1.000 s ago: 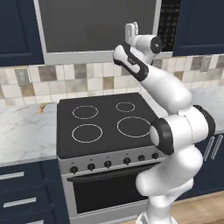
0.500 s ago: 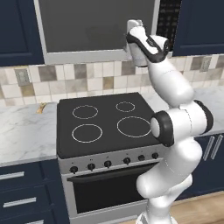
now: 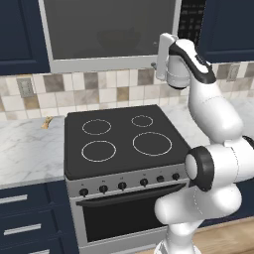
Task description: Pick the cucumber from the sink and place it in the bowl. Then pick the bowl and place it in the microwave. Then close the microwave door and press the start button.
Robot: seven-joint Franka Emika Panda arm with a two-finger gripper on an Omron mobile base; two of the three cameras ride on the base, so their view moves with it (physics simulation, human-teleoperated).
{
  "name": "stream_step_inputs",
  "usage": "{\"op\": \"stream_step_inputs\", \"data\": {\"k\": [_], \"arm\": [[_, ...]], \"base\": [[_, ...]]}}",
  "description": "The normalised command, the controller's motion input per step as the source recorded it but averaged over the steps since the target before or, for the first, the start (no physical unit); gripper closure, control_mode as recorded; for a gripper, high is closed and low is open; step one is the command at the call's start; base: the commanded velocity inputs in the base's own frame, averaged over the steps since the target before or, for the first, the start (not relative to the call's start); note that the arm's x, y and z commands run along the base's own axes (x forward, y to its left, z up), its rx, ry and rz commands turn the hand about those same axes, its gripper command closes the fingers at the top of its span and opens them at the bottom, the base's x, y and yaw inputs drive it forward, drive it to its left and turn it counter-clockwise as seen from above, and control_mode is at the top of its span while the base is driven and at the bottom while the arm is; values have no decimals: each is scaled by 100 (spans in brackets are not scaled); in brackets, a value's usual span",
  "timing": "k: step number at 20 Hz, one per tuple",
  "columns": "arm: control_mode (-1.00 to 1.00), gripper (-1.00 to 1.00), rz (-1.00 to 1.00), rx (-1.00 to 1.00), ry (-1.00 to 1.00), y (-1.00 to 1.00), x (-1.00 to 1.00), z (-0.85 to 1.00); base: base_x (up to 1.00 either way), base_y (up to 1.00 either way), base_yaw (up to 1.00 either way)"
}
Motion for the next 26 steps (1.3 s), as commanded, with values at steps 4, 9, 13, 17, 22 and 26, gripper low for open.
{"op": "stream_step_inputs", "data": {"k": [4,9,13,17,22,26], "arm": [[-100,-100,-4,0,-1,-67,-100,27],[-100,-100,-10,0,7,-93,-79,23],[-100,-100,-11,-3,20,-87,-29,16],[-100,-100,0,0,6,-56,1,-1],[-100,100,0,1,-3,-18,24,-10],[-100,100,0,0,-21,20,29,-48]], "base": [[0,0,0],[0,0,0],[0,0,0],[0,0,0],[0,0,0],[0,0,0]]}}
